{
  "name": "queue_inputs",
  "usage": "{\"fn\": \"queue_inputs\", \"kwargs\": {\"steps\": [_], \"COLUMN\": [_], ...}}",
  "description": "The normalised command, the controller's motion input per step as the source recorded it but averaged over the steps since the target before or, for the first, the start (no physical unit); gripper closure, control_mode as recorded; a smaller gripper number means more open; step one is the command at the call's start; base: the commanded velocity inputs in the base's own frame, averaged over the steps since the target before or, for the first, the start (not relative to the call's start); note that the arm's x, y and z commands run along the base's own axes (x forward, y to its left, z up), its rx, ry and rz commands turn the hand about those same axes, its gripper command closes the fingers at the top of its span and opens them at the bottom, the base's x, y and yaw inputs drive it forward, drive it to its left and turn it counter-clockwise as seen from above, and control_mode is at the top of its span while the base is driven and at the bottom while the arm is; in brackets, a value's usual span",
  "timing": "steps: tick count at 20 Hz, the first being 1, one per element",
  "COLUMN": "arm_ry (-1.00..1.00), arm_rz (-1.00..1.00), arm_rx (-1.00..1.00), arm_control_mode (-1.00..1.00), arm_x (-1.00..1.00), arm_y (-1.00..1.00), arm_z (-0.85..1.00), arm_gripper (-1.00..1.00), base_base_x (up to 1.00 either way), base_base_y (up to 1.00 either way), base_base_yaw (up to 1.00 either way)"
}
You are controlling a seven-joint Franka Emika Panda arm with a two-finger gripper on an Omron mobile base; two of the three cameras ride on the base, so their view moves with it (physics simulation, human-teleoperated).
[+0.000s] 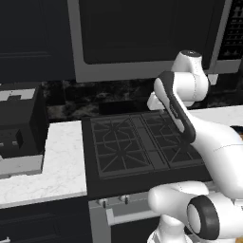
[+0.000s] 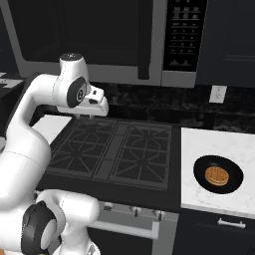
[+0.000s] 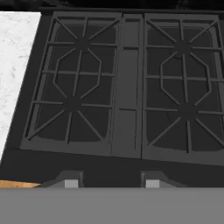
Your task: Open the microwave, place the bowl with waffle inside the microwave, then close the microwave door and turn it on.
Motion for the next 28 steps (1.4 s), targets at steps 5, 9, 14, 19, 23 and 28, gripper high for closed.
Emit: {"fn": "queue_inputs", "kwargs": {"steps": [5, 9, 14, 19, 23, 28], "arm_ry": [-0.13, -0.4, -0.32, 0.0, -0.06, -0.1], "arm_rz": [0.0, -0.06, -0.14, -0.05, 0.0, -0.04], "arm_rx": [0.11, 0.38, 0.3, 0.0, -0.01, -0.08], "arm_control_mode": [-1.0, -1.0, -1.0, -1.0, -1.0, -1.0], "arm_x": [-0.27, -0.29, -0.03, 0.0, 0.01, 0.08], "arm_y": [-0.25, -0.7, -0.81, -0.22, -0.12, -0.32], "arm_z": [0.07, 0.44, 0.54, 0.01, 0.13, 0.55], "arm_gripper": [-1.0, -1.0, -1.0, -1.0, -1.0, -1.0], "base_base_x": [0.0, 0.0, 0.0, 0.0, 0.0, 0.0], "base_base_y": [0.0, 0.0, 0.0, 0.0, 0.0, 0.0], "base_base_yaw": [0.0, 0.0, 0.0, 0.0, 0.0, 0.0]}}
